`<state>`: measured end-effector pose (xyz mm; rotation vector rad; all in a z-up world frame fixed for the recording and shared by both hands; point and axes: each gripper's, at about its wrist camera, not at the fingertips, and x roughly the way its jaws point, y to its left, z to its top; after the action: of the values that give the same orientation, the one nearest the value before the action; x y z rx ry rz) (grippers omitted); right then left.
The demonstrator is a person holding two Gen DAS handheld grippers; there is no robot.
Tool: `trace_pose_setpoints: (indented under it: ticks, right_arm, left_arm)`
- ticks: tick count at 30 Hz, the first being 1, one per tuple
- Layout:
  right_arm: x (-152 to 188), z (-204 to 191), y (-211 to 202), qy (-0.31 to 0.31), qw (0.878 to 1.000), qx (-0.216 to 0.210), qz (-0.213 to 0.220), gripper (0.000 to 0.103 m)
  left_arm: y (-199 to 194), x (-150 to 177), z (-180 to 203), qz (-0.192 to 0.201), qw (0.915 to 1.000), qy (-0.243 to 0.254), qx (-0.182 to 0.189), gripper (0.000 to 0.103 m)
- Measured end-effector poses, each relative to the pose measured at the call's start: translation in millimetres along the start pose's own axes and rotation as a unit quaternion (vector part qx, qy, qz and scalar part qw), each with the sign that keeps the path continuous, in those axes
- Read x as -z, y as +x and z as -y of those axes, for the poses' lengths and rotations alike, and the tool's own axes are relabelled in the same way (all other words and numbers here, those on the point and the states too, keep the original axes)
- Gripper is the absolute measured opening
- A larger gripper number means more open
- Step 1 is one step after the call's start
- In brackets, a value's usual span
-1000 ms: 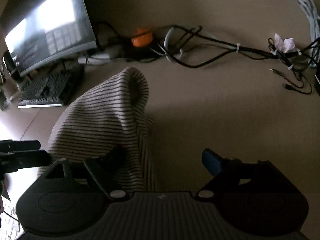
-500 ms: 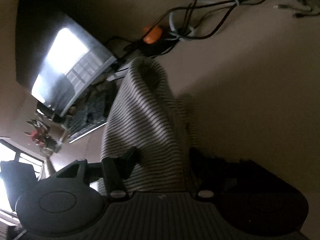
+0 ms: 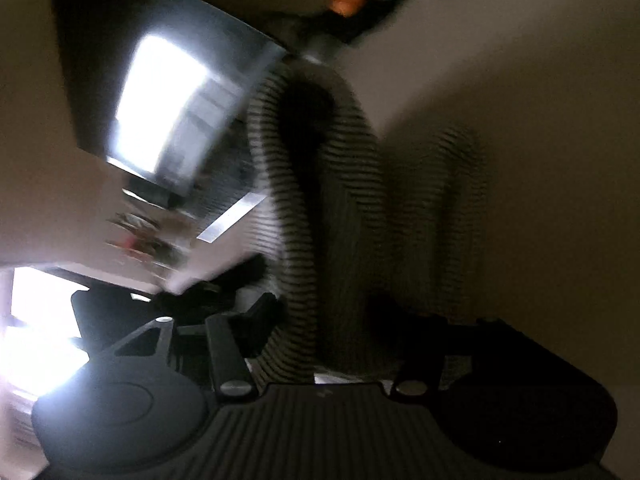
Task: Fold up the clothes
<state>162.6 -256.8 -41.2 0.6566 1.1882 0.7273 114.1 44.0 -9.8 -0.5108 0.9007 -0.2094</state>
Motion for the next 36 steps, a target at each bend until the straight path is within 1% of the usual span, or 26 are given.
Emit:
trace_pose_setpoints:
  ticks: [1,2,3,4,5,6,7,9,12,14,15,16,17,19,22,24,26,30,33,36]
  right_arm:
    - [-4,-6,-2,-0.020,1.000,0.016,0.017,0.054]
    - [-8,-13,-4,-0.040,0.998,0.033,0.035,0.055]
    - [-12,-19,-7,-0.060,0.996,0.049,0.052,0.068]
    - [-16,-25,-9,-0.080,0.992,0.066,0.070,0.076]
    - [-20,-32,-11,-0.099,0.988,0.082,0.087,0.090]
    - [-24,-38,-13,-0.119,0.983,0.098,0.104,0.100]
    - [-28,-44,-16,-0.138,0.976,0.114,0.121,0.103]
    - [-36,-57,-20,-0.177,0.961,0.146,0.155,0.103]
    - [-49,-75,-26,-0.233,0.931,0.194,0.203,0.103]
    - [-58,-65,4,-0.229,0.914,0.292,0.166,0.103]
    - [-59,-57,22,-0.237,0.906,0.324,0.134,0.103]
    - [-54,-47,31,-0.245,0.901,0.337,0.118,0.103]
    - [-47,-40,32,-0.244,0.901,0.334,0.129,0.103]
    - [-41,-41,27,-0.240,0.903,0.327,0.142,0.103]
    - [-44,-48,32,-0.259,0.895,0.334,0.141,0.103]
    - [-42,-52,31,-0.265,0.891,0.339,0.144,0.103]
    - [-31,-55,12,-0.261,0.893,0.327,0.166,0.103]
    - [-12,-70,-25,-0.224,0.922,0.252,0.190,0.103]
    - [1,-75,-16,-0.227,0.931,0.241,0.156,0.103]
    - [14,-75,9,-0.264,0.905,0.302,0.143,0.103]
  left_arm:
    - [4,1,4,-0.007,0.9997,0.016,-0.018,0.096]
    - [6,3,8,-0.012,0.9990,0.031,-0.030,0.097]
    - [7,6,11,-0.013,0.9983,0.043,-0.037,0.097]
    - [8,8,14,-0.013,0.9975,0.055,-0.044,0.097]
    - [8,9,18,-0.012,0.9963,0.068,-0.051,0.097]
    - [8,11,21,-0.010,0.9943,0.087,-0.062,0.098]
    - [7,12,25,-0.009,0.9919,0.105,-0.071,0.098]
    - [5,13,29,-0.012,0.9884,0.128,-0.082,0.098]
    - [4,15,32,-0.017,0.9852,0.146,-0.089,0.098]
    - [4,17,33,-0.020,0.9835,0.155,-0.092,0.098]
    - [3,18,33,-0.021,0.9831,0.157,-0.091,0.098]
    - [3,20,32,-0.022,0.9833,0.157,-0.089,0.098]
    - [2,22,31,-0.023,0.9844,0.152,-0.086,0.098]
    - [0,25,27,-0.024,0.9869,0.138,-0.080,0.098]
    - [-2,25,23,-0.024,0.9890,0.128,-0.070,0.098]
    - [-2,24,24,-0.025,0.9882,0.134,-0.070,0.098]
    - [-3,24,27,-0.024,0.9856,0.151,-0.073,0.098]
    - [-3,25,28,-0.022,0.9818,0.172,-0.078,0.100]
    - [-2,27,28,-0.020,0.9812,0.177,-0.074,0.100]
    - [-2,26,25,-0.027,0.9819,0.176,-0.064,0.100]
